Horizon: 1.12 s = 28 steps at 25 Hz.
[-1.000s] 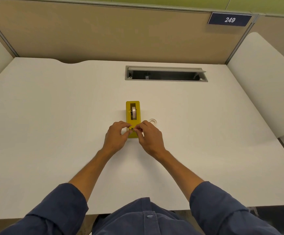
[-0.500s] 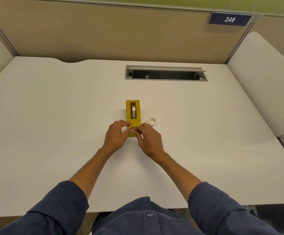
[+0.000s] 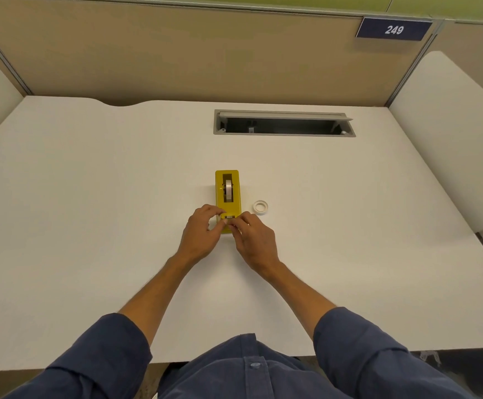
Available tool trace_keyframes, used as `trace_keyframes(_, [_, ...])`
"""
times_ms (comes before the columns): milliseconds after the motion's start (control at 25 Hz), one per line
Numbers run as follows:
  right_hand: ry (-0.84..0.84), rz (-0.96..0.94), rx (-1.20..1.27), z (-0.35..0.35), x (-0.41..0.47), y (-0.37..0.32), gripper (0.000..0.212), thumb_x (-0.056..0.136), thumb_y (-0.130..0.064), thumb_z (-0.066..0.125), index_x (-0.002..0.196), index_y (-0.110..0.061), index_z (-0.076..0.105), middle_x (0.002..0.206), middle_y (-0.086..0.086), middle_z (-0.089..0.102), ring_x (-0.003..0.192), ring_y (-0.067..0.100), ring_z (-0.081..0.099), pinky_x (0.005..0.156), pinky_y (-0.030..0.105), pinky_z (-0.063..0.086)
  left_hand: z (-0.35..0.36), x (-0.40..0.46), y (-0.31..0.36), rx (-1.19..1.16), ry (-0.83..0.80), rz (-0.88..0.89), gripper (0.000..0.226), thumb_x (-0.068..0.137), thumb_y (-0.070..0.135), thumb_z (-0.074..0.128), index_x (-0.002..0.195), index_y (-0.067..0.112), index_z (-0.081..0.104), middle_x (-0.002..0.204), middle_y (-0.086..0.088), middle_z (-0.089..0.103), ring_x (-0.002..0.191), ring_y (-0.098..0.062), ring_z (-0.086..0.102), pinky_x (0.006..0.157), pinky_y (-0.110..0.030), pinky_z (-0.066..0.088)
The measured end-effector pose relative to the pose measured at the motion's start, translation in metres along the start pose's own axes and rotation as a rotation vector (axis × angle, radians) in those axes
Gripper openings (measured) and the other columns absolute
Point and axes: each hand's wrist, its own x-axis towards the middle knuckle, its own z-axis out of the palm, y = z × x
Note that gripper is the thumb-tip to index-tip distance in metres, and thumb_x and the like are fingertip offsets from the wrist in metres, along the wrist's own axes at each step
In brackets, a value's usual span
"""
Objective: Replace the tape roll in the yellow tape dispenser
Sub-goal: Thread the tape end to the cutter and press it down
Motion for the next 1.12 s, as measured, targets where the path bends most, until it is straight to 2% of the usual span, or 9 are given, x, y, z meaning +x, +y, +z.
trace_keyframes(240, [0.056,-0.065,-0.060,0.004,0.002,0.007,0.016,0.079,-0.015,0.077,0.093,-0.010,0.072,0.081,0.009,0.069,0.060,0.024,0.061,0.048,0.027,0.053,0.001,0.000,-0.001,0.031,-0.020,0.013,0.028,0.091,0.031,0.056,0.115,0.017,0.060,0.123,-0.006,0.060,0.111,-0.021,0.055,0.095,-0.044,0.051])
trace_keyframes(520, [0.071,-0.156,-0.114,0.005,-0.002,0.016,0.024,0.078,-0.015,0.079,0.101,-0.016,0.073,0.088,0.005,0.071,0.063,0.021,0.063,0.047,0.024,0.050,0.001,0.001,-0.002,0.056,-0.018,0.046,0.028,0.091,0.029,0.057,0.115,0.016,0.060,0.123,-0.007,0.060,0.111,-0.022,0.056,0.095,-0.044,0.051])
trace_keyframes(800, [0.124,-0.235,-0.153,0.008,-0.003,0.025,0.019,0.077,-0.017,0.079,0.094,-0.013,0.074,0.090,0.006,0.074,0.066,0.023,0.066,0.048,0.025,0.050,0.000,0.002,-0.003,0.149,-0.031,0.083,0.032,0.089,0.033,0.059,0.117,0.016,0.059,0.125,-0.006,0.060,0.111,-0.021,0.056,0.094,-0.038,0.051])
trace_keyframes(920, [0.171,-0.125,-0.016,0.006,0.002,0.020,0.013,0.081,-0.023,0.075,0.089,-0.013,0.074,0.087,0.004,0.072,0.068,0.018,0.065,0.053,0.022,0.049,0.001,0.001,-0.002,0.180,-0.004,0.107,0.034,0.088,0.036,0.060,0.116,0.016,0.059,0.122,-0.006,0.061,0.109,-0.020,0.057,0.088,-0.031,0.048])
trace_keyframes(1040, [0.205,0.130,0.127,0.003,0.012,0.013,0.010,0.084,-0.028,0.070,0.090,-0.019,0.070,0.089,-0.004,0.068,0.072,0.009,0.060,0.055,0.023,0.048,0.002,0.001,-0.001,0.175,0.010,0.119,0.034,0.087,0.037,0.061,0.114,0.016,0.060,0.119,-0.005,0.062,0.106,-0.019,0.057,0.084,-0.030,0.049])
trace_keyframes(1120, [0.133,0.300,0.201,0.003,0.021,0.012,0.013,0.087,-0.034,0.065,0.093,-0.024,0.069,0.092,-0.010,0.063,0.070,0.005,0.056,0.055,0.020,0.043,0.002,0.001,0.000,0.181,0.021,0.129,0.034,0.086,0.036,0.063,0.113,0.016,0.060,0.117,-0.005,0.062,0.104,-0.018,0.057,0.082,-0.029,0.049])
